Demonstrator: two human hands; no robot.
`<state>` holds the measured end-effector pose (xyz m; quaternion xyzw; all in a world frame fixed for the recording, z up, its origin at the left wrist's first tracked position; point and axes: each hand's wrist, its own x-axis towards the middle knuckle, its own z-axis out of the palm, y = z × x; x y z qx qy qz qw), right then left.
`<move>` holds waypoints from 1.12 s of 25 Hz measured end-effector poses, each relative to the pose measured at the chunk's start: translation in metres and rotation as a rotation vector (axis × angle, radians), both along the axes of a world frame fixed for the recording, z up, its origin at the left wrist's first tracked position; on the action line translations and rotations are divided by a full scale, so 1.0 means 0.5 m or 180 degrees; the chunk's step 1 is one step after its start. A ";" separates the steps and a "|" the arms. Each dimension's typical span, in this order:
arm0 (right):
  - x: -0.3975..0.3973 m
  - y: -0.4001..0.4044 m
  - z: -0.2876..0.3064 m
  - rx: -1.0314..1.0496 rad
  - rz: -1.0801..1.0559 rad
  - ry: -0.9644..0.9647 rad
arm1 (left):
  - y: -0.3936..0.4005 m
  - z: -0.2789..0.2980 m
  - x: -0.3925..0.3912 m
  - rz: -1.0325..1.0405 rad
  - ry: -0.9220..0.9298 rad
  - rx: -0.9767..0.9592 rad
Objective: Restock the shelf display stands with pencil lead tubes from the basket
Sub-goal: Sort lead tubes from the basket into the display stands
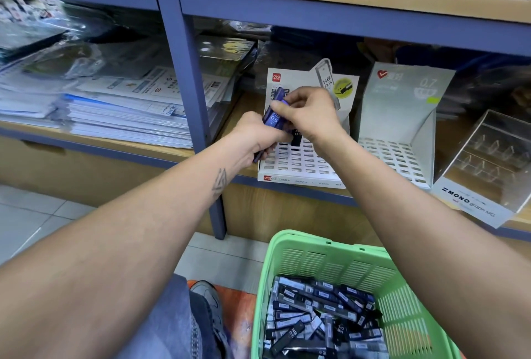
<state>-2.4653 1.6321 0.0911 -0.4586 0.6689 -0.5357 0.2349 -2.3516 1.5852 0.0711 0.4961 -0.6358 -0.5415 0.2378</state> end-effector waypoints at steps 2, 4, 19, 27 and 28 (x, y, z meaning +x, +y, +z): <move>-0.008 0.007 -0.003 0.0018 -0.0024 -0.0190 | 0.001 0.002 0.008 -0.0239 0.0108 0.0336; -0.020 0.011 -0.006 -0.0091 -0.0203 -0.0368 | -0.003 -0.001 0.016 -0.0336 -0.0014 0.0361; -0.053 -0.009 -0.080 -0.0165 -0.0281 0.1830 | -0.035 -0.052 -0.004 0.0610 -0.1234 -0.0998; -0.056 -0.017 -0.078 -0.0264 -0.0190 0.1885 | -0.045 -0.056 -0.006 0.0668 -0.1168 -0.0939; -0.055 -0.019 -0.077 -0.0244 -0.0182 0.1902 | -0.046 -0.057 -0.005 0.0682 -0.1153 -0.0934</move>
